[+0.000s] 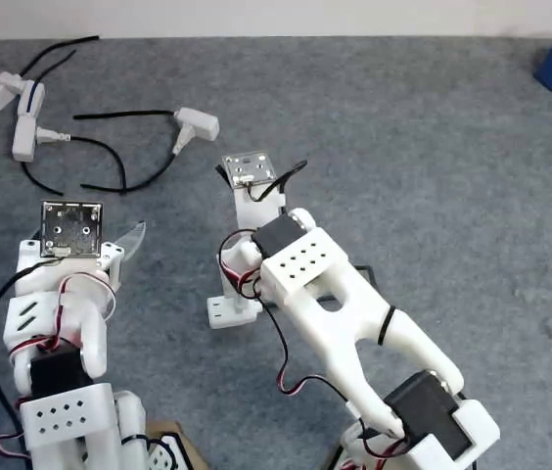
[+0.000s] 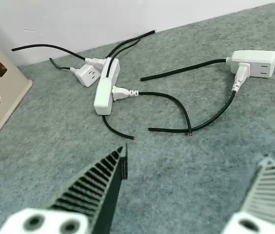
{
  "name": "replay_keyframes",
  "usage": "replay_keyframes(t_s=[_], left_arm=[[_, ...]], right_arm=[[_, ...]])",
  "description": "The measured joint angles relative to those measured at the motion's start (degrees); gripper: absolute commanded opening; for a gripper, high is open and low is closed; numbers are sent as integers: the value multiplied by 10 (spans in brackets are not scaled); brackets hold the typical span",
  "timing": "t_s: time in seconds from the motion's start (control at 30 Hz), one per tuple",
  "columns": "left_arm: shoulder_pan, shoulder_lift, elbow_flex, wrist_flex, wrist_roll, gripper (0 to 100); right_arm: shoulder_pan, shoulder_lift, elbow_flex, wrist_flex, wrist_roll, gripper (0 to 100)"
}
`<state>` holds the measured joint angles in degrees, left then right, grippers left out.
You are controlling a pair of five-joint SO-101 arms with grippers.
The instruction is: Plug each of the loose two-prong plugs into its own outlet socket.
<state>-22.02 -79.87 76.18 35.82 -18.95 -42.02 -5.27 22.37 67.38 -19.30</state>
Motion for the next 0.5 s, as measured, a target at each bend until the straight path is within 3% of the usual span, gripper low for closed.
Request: replay_keyframes(t_s=[0.5], left_arm=[[-27,0,-127,19,14,380]], right_arm=[[-18,78,-3,-13,33,6]])
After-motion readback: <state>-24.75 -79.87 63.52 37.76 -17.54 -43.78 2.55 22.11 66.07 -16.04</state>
